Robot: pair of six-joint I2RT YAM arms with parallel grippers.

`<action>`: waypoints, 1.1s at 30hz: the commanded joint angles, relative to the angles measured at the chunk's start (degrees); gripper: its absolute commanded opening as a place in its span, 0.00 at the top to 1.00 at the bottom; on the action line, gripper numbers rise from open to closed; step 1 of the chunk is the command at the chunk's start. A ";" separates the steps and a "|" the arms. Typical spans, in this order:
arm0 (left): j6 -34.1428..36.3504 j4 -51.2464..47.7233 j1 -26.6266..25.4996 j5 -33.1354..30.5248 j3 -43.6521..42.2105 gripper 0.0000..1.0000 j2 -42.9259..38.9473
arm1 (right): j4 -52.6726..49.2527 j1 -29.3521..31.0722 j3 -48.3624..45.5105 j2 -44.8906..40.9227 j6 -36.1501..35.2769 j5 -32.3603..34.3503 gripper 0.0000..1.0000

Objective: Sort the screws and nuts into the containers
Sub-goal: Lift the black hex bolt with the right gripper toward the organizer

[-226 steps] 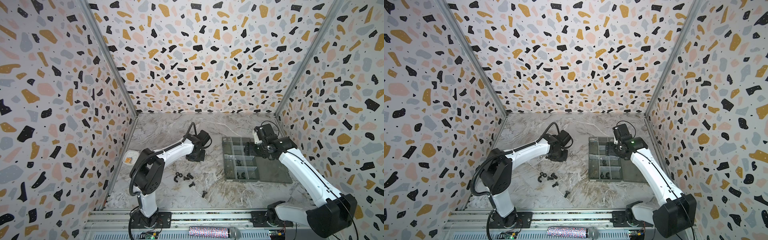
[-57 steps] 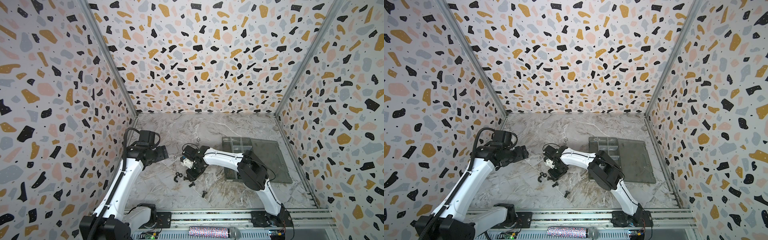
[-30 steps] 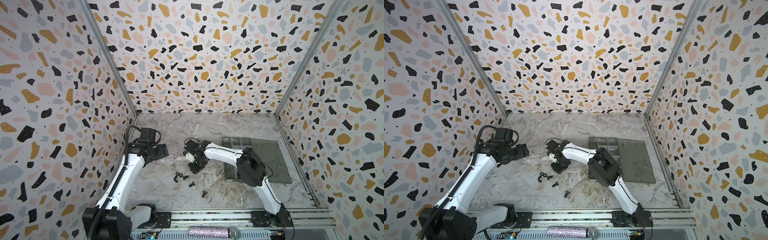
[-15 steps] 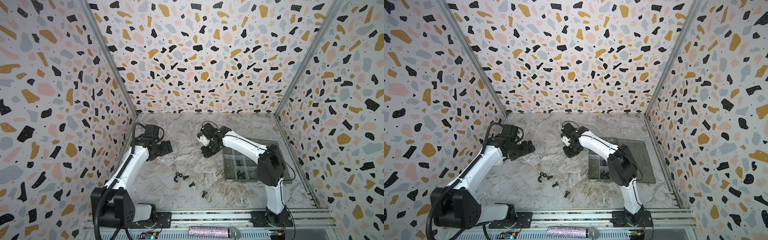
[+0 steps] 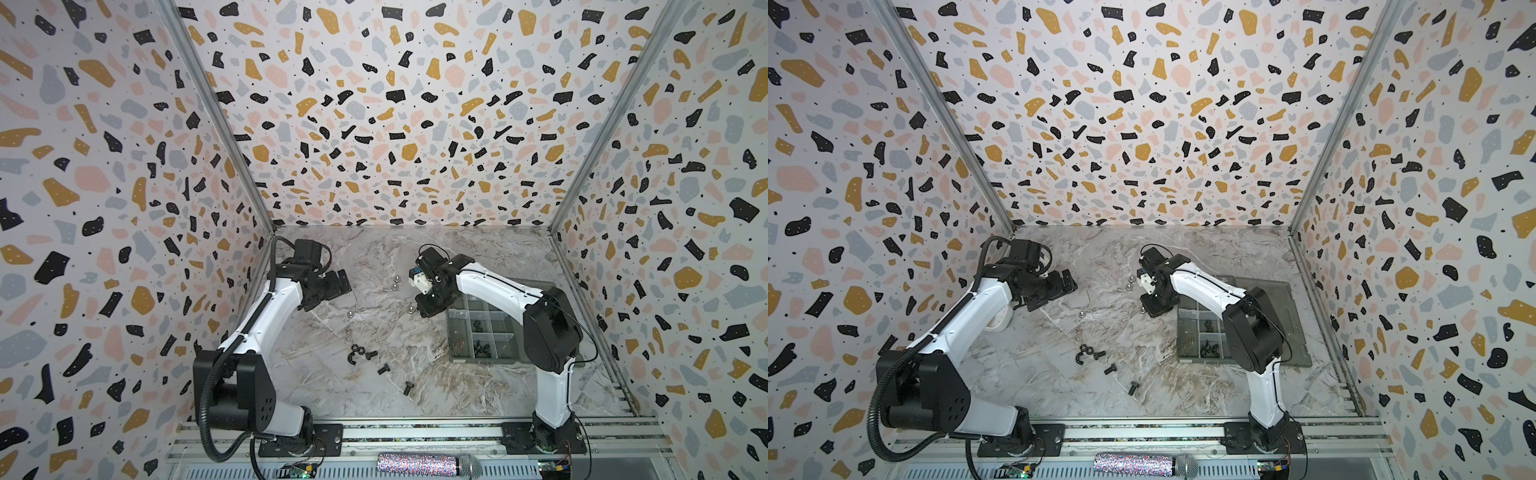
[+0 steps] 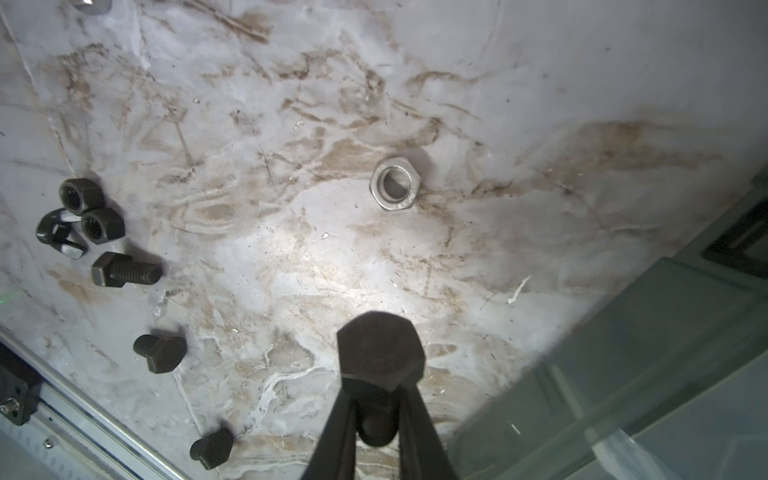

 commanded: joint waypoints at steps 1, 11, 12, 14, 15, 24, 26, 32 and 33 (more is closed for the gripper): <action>-1.59 1.59 0.01 1.35 2.54 0.00 1.35 | 0.51 -0.43 -0.40 -3.74 -1.36 -1.38 0.90; -2.31 2.57 -0.45 1.60 4.48 0.00 3.97 | 0.27 -1.53 -0.28 -4.45 -1.24 -1.99 0.90; -2.15 2.62 -0.45 1.63 4.48 0.00 4.09 | 0.18 -1.52 -0.23 -4.53 -1.18 -1.94 0.90; -2.01 2.76 -0.52 1.63 4.57 0.00 4.11 | 0.06 -1.53 -0.26 -4.78 -0.93 -1.77 0.90; -1.92 2.79 -0.52 1.67 4.58 0.00 4.11 | 0.04 -1.50 -0.21 -4.95 -0.76 -1.60 0.90; -0.25 2.91 -0.52 1.88 3.82 0.00 3.24 | -0.80 -2.23 -2.24 -8.12 0.85 0.92 0.90; -0.19 3.43 -0.52 2.13 3.02 0.00 2.79 | -1.01 -2.87 -3.41 -9.45 1.34 1.79 0.90; 0.21 4.64 -0.52 3.53 2.05 0.00 2.60 | -2.26 -6.65 -8.23 -14.76 2.26 5.03 0.90; 0.18 4.85 -0.51 3.77 2.02 0.00 2.53 | -2.61 -7.42 -8.91 -15.64 2.48 5.54 0.90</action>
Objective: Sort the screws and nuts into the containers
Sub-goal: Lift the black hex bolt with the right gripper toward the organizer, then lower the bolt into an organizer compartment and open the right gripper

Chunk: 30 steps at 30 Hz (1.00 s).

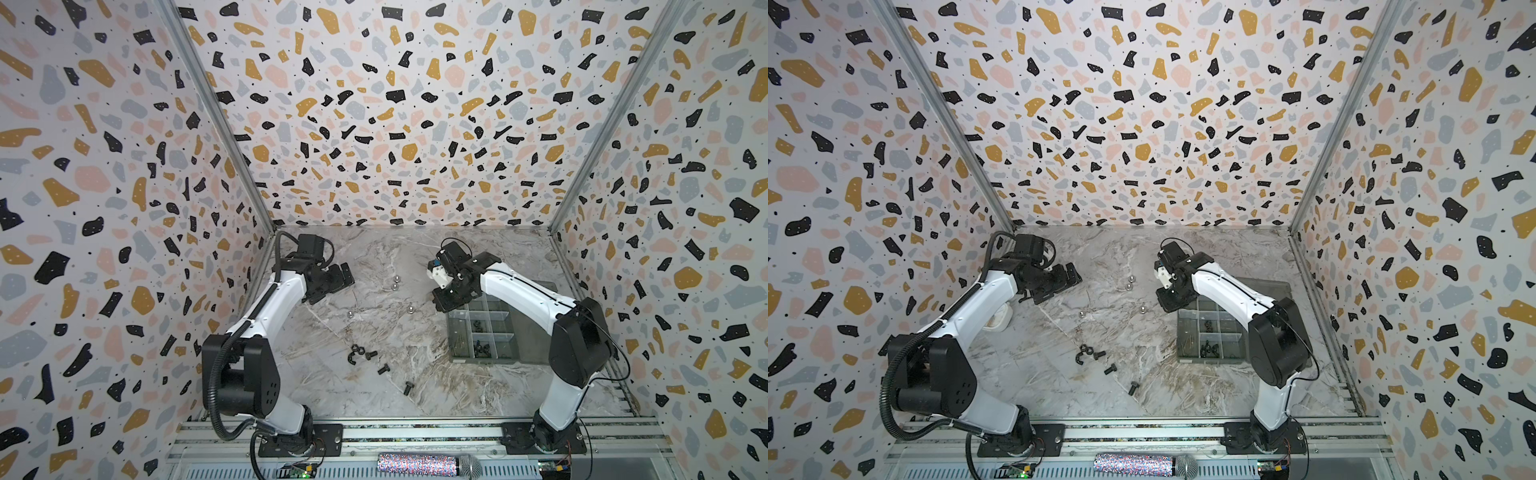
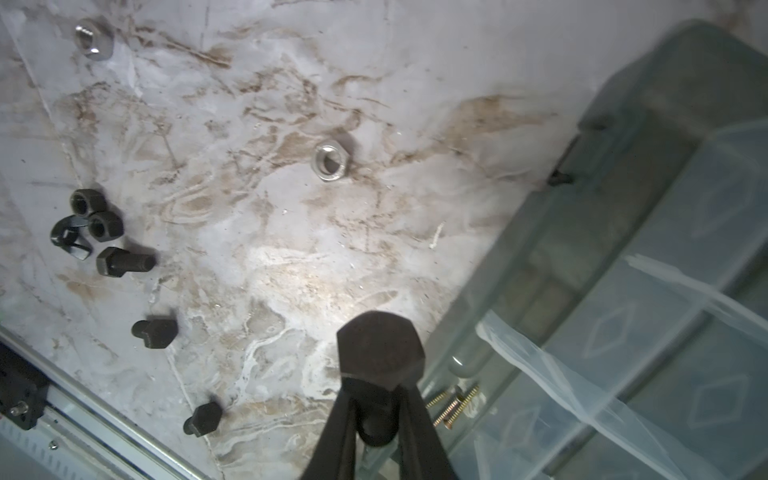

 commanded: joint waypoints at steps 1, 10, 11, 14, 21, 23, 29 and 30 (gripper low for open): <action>1.14 1.72 -0.17 1.86 -0.91 0.00 -1.45 | -2.76 -2.79 -2.25 -5.56 1.54 3.24 0.90; 1.57 1.80 -0.19 2.95 -0.34 0.00 0.00 | -2.93 -11.40 -12.20 -13.75 4.11 4.84 0.90; 1.59 1.74 -0.15 2.91 -0.22 0.00 0.12 | -2.98 -12.10 -13.01 -14.36 4.56 5.11 0.90; 1.59 1.50 -0.18 3.02 0.36 0.00 0.78 | -2.95 -14.39 -15.59 -16.16 5.61 5.22 0.90; 1.83 1.04 -0.19 3.04 1.13 0.00 1.52 | -2.87 -19.00 -19.23 -18.23 6.90 4.86 0.90; 1.80 0.87 -0.19 3.03 1.36 0.00 1.79 | -2.72 -19.75 -20.22 -18.57 6.95 4.82 0.89; 2.03 0.68 -0.19 3.12 2.27 0.00 2.92 | -1.82 -21.47 -23.46 -19.00 7.29 4.01 0.89; 2.03 0.68 -0.19 3.21 2.29 0.00 3.05 | -1.51 -21.52 -23.94 -18.93 7.30 3.90 0.89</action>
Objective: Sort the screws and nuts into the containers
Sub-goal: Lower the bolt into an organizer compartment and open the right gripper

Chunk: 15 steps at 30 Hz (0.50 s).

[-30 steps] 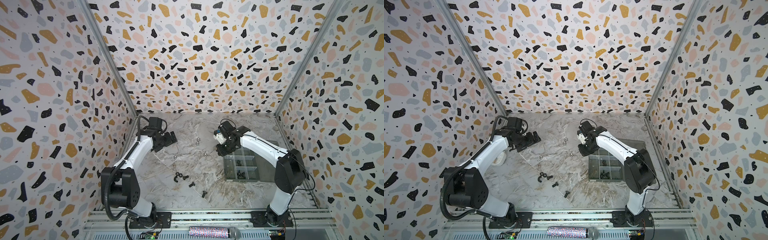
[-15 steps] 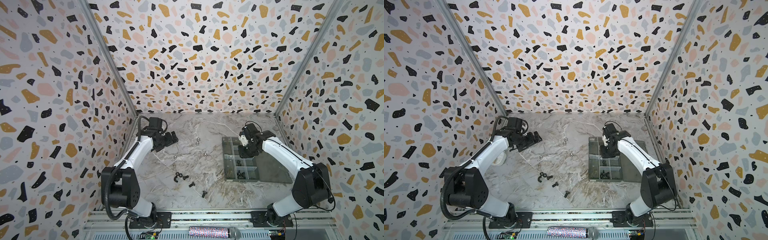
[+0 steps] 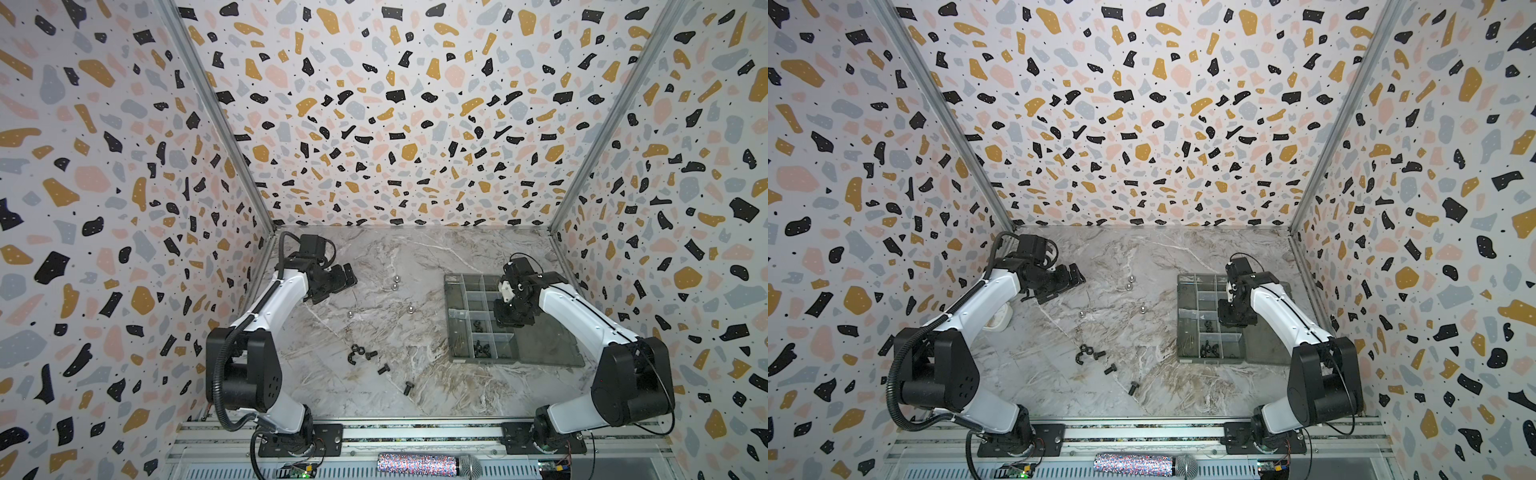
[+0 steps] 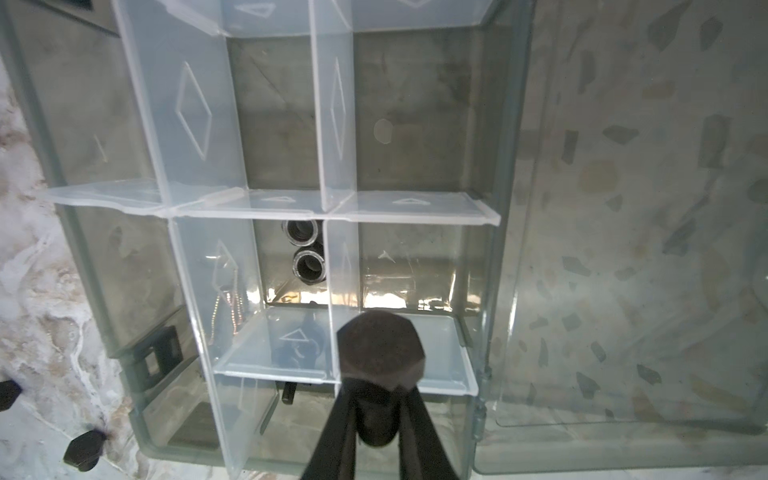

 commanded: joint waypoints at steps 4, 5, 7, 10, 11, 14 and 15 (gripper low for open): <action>1.32 -0.60 -0.17 0.75 2.16 0.00 1.25 | 0.81 -0.78 -1.64 -1.12 0.71 -0.80 0.88; 1.47 -0.71 -0.17 0.91 2.30 0.00 1.42 | 1.03 -0.86 -1.91 -0.82 0.61 -0.95 0.87; 1.77 -0.72 -0.12 1.23 2.55 0.00 1.70 | 1.59 -0.95 -2.31 -0.45 0.52 -0.94 0.86; 2.41 -1.11 -0.13 0.75 3.04 0.00 2.05 | 2.58 -1.51 -2.84 0.27 0.35 -1.39 0.85; 2.41 -1.22 -0.13 0.49 3.20 0.00 2.22 | 2.88 -1.72 -2.94 0.63 0.06 -1.55 0.85; 2.47 -1.66 -0.16 -0.09 3.46 0.00 3.22 | 3.37 -2.22 -3.04 1.85 -0.35 -1.87 0.85; 2.55 -1.77 -0.10 -0.11 3.57 0.00 3.64 | 3.67 -2.41 -3.19 2.25 -0.53 -1.94 0.85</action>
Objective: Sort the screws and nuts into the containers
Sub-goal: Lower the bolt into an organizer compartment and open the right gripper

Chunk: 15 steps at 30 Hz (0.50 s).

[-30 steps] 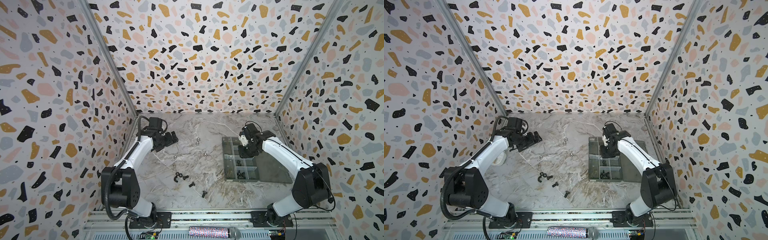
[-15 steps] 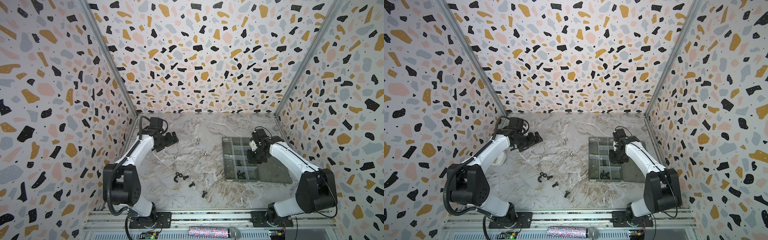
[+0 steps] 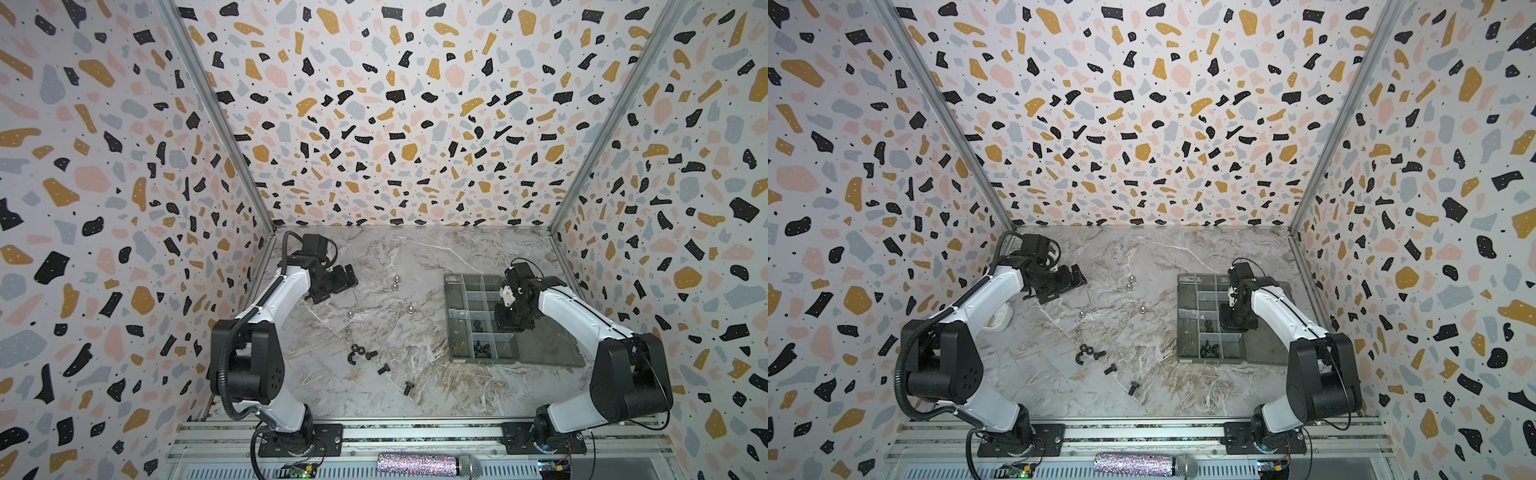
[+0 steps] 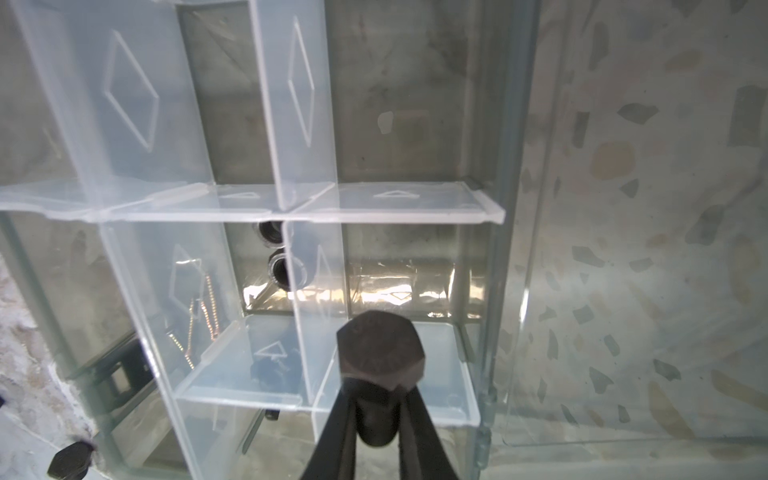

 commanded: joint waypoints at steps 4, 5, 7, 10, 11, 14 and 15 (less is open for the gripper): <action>1.28 -1.03 -0.16 -0.59 2.03 0.00 2.16 | 0.92 -1.05 -0.44 1.26 -0.91 -1.08 0.69; 1.30 -1.10 -0.13 -0.96 2.11 0.00 2.47 | 0.99 -1.08 -0.24 1.10 -1.01 -1.11 0.62; 1.78 -0.84 -0.17 -1.47 1.92 0.00 2.79 | 1.25 -1.09 0.07 0.28 -1.07 -1.02 0.54; 2.15 0.28 -0.17 -2.73 0.84 0.00 3.01 | 1.99 -1.12 -0.07 -2.06 -1.14 -1.11 0.45; 2.22 0.93 -0.16 -3.04 0.35 0.00 3.14 | 2.45 -1.13 -0.15 -2.89 -1.15 -0.98 0.45; 1.34 4.75 -0.17 -3.24 -1.11 0.00 3.21 | 5.31 -1.20 -0.69 -5.92 -0.50 -1.31 0.45; 0.74 6.67 -0.14 -3.24 -1.60 0.00 3.18 | 6.41 -1.22 -0.86 -6.63 -0.15 -1.53 0.45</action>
